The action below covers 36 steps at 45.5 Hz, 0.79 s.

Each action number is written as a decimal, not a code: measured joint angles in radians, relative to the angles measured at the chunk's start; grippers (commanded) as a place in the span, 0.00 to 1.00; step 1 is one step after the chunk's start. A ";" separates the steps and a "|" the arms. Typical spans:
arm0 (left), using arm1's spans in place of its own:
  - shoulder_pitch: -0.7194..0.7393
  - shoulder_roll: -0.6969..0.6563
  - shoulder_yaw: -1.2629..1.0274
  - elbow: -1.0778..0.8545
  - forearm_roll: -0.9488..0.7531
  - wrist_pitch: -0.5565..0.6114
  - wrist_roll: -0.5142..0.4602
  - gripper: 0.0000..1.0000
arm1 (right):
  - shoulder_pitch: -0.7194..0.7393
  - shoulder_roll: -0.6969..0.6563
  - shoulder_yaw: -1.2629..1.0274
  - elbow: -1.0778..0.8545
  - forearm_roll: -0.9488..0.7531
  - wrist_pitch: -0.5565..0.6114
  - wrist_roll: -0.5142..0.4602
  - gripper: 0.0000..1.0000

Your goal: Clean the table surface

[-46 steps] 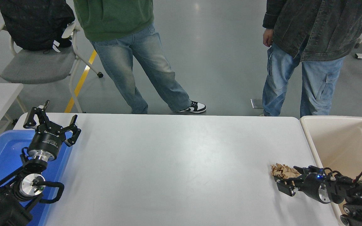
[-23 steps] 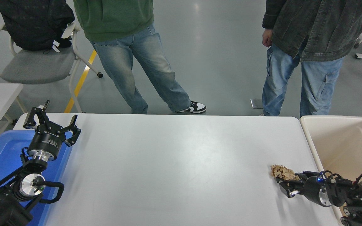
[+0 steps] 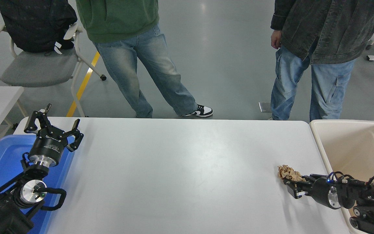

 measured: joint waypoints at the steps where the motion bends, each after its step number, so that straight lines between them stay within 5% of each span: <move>1: 0.000 0.000 0.000 0.000 0.000 0.000 0.000 0.99 | 0.006 -0.007 0.000 0.015 0.006 0.002 0.001 0.00; 36: 0.000 0.000 0.000 0.000 0.000 0.000 0.000 0.99 | 0.202 -0.401 0.047 0.505 0.147 0.114 0.012 0.00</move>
